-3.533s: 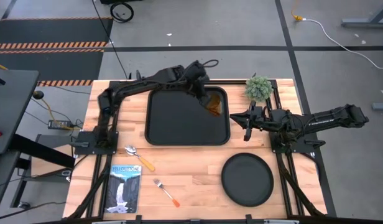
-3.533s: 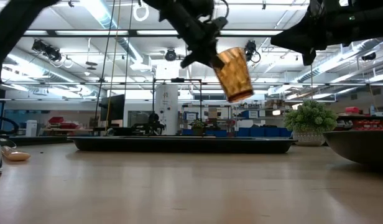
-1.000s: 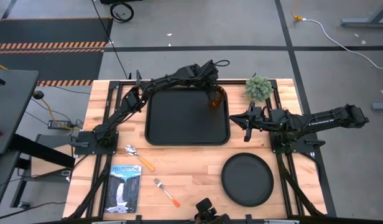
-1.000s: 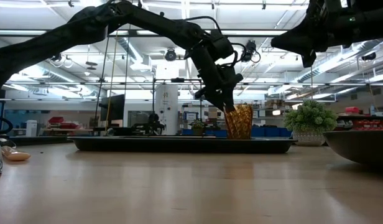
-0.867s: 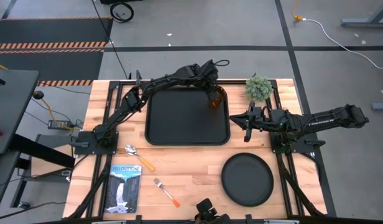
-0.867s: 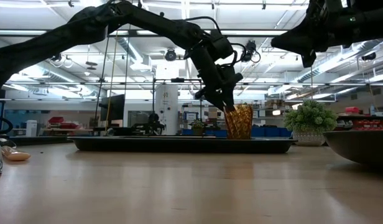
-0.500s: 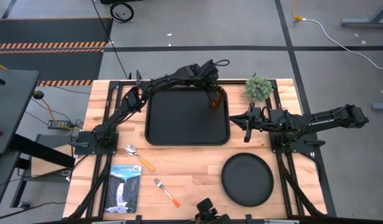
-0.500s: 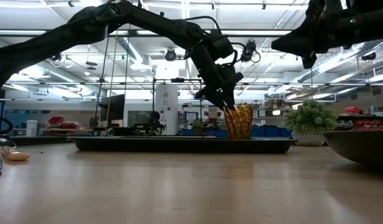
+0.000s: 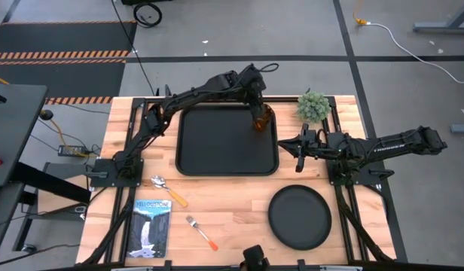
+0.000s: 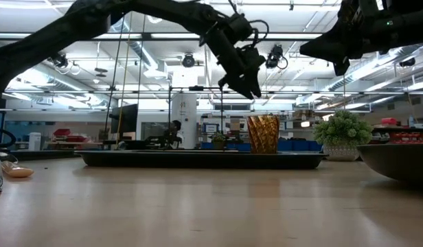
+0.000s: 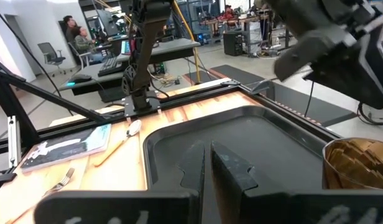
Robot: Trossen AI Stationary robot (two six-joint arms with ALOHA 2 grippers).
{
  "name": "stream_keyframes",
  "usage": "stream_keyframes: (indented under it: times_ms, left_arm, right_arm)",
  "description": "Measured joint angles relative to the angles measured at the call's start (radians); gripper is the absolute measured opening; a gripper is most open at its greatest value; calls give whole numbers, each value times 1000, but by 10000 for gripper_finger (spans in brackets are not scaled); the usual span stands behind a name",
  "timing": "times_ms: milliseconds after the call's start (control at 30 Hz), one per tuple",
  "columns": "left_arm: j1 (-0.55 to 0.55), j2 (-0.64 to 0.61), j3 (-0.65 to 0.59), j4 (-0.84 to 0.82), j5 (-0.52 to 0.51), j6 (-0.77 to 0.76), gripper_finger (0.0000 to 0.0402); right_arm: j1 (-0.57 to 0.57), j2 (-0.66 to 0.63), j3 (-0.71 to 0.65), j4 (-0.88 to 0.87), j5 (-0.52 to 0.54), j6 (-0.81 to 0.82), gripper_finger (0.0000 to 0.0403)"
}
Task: Pick and place plate/cup/fork/spoon on tray
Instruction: Put the brown glass on the black tray
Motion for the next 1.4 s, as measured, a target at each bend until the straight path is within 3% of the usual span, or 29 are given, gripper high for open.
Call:
stream_keyframes:
  times_ms: [467, 700, 900, 1400]
  left_arm:
    - [-176, -22, 0, -121, -290, 219, 158]
    - [-232, -22, 0, -212, -334, 229, 142]
    - [-281, -18, -32, -318, -454, 197, 141]
    - [-330, 10, -29, -433, -445, 81, 141]
  right_arm:
    - [0, 0, 0, 4, 0, 10, 32]
    - [0, 0, 0, -4, 1, 10, 32]
    - [0, 0, 0, -3, 1, 10, 32]
    - [-1, 0, 0, 1, 1, 10, 32]
